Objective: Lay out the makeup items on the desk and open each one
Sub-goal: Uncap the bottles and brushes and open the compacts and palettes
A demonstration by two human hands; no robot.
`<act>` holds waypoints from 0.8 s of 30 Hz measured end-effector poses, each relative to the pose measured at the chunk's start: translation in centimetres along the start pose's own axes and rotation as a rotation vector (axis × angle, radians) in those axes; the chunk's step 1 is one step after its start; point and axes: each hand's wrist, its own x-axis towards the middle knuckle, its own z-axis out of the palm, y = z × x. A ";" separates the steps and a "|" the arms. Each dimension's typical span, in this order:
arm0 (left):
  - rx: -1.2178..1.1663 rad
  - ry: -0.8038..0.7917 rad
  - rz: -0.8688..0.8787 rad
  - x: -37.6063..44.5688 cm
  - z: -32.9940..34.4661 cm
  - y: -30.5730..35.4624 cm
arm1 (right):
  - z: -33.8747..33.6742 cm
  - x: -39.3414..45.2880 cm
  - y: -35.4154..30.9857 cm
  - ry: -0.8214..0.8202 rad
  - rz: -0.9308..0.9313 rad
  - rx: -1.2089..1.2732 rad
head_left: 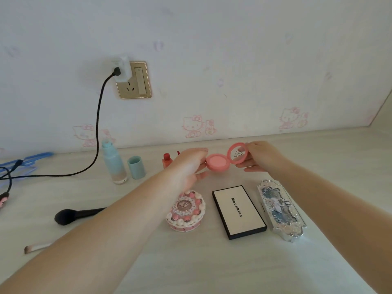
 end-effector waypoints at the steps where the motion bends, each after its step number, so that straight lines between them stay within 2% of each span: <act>1: 0.038 -0.003 0.002 0.3 0.2 0.0 | 0.1 0.3 0.2 -0.007 0.007 0.012; 6: 0.213 0.014 0.028 1.3 0.5 -0.3 | 0.2 1.2 1.0 -0.029 0.025 0.038; 19: 0.458 0.007 0.093 1.9 0.1 -1.0 | 0.0 1.5 1.9 -0.052 0.058 0.093; 24: 0.532 0.010 0.211 0.4 -1.2 -0.5 | -0.9 0.1 1.3 0.037 -0.004 -0.006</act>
